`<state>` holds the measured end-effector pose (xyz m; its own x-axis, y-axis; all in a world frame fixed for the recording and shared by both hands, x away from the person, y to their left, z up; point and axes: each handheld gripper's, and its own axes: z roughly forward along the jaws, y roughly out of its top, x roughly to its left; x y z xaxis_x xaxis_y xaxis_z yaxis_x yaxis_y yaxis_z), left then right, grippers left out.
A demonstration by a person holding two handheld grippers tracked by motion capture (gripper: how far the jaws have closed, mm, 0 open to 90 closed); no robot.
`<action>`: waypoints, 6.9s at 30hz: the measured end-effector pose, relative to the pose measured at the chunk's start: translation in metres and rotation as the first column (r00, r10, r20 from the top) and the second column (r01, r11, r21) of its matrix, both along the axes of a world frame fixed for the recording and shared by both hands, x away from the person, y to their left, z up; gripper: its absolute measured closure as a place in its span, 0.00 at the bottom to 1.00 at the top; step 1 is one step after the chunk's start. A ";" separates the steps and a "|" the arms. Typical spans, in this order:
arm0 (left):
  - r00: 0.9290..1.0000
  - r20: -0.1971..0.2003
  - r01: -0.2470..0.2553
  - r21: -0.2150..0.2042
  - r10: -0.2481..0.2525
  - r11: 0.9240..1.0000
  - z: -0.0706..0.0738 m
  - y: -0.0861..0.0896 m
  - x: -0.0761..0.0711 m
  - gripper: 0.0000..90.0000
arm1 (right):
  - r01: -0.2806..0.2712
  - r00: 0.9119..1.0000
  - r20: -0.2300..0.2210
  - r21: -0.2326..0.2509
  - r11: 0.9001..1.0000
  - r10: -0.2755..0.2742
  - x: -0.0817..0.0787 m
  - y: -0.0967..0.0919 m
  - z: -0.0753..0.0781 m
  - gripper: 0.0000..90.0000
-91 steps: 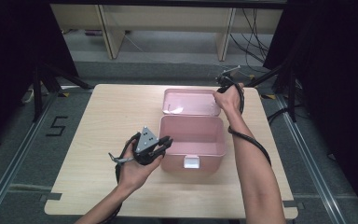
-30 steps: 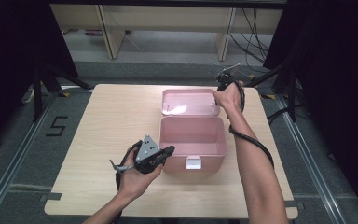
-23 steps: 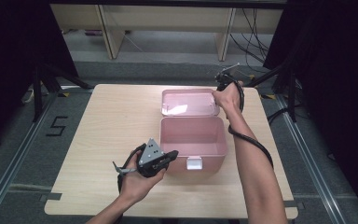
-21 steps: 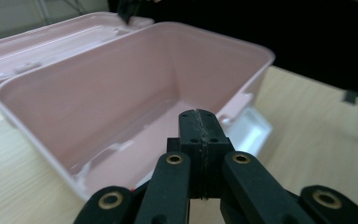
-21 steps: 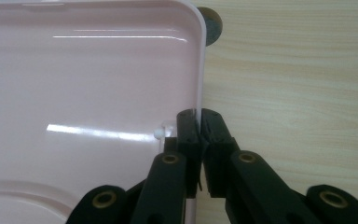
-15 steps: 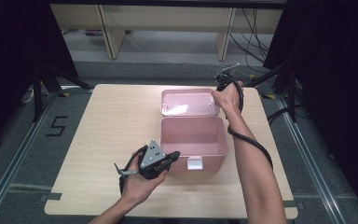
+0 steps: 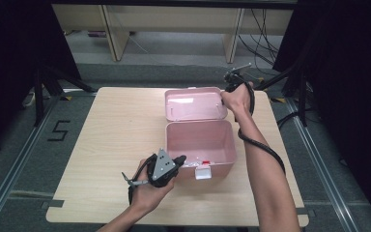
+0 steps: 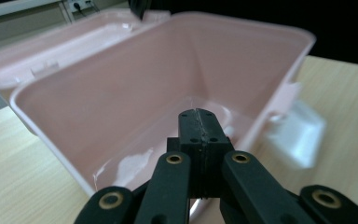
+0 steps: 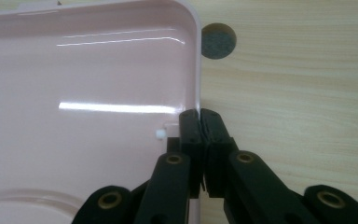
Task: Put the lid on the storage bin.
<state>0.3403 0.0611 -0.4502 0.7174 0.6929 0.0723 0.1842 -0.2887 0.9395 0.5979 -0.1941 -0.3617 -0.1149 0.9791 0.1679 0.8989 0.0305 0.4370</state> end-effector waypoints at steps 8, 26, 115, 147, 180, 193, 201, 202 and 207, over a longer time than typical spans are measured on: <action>1.000 0.020 -0.025 0.035 0.024 0.999 0.003 0.000 0.005 1.00 | -0.006 0.999 0.032 -0.020 1.000 0.007 0.000 0.003 0.000 0.99; 0.999 0.017 -0.041 0.059 0.040 0.997 0.006 -0.005 0.012 1.00 | -0.057 0.981 0.183 -0.022 0.998 0.060 -0.020 -0.011 0.021 1.00; 0.999 0.004 -0.048 0.068 0.047 0.997 0.008 -0.007 0.013 0.99 | -0.106 0.747 0.643 -0.133 0.985 0.167 -0.206 -0.041 -0.022 0.85; 0.987 0.153 -0.027 -0.168 0.053 0.985 0.178 0.017 0.057 1.00 | -0.072 0.863 0.501 -0.008 0.997 0.067 -0.256 -0.064 -0.067 1.00; 0.996 -0.079 0.029 -0.039 -0.032 0.999 0.129 -0.006 0.067 1.00 | -0.109 0.867 0.488 -0.019 0.994 0.104 -0.272 -0.048 -0.078 1.00; 0.992 -0.117 0.045 -0.025 -0.047 0.999 0.085 0.009 0.047 1.00 | -0.111 0.861 0.498 -0.015 0.994 0.104 -0.274 -0.046 -0.080 1.00; 0.993 -0.110 0.030 -0.049 -0.035 0.998 0.072 0.022 0.029 1.00 | -0.080 0.877 0.476 0.002 0.997 0.069 -0.278 -0.041 -0.081 1.00; 0.994 -0.098 0.037 -0.047 -0.041 0.998 0.070 0.024 0.029 1.00 | -0.088 0.877 0.474 -0.009 0.996 0.082 -0.278 -0.042 -0.080 1.00; 0.998 -0.060 0.009 -0.060 -0.012 0.998 0.066 0.035 0.024 0.99 | -0.114 0.859 0.501 -0.008 0.993 0.103 -0.278 -0.043 -0.082 1.00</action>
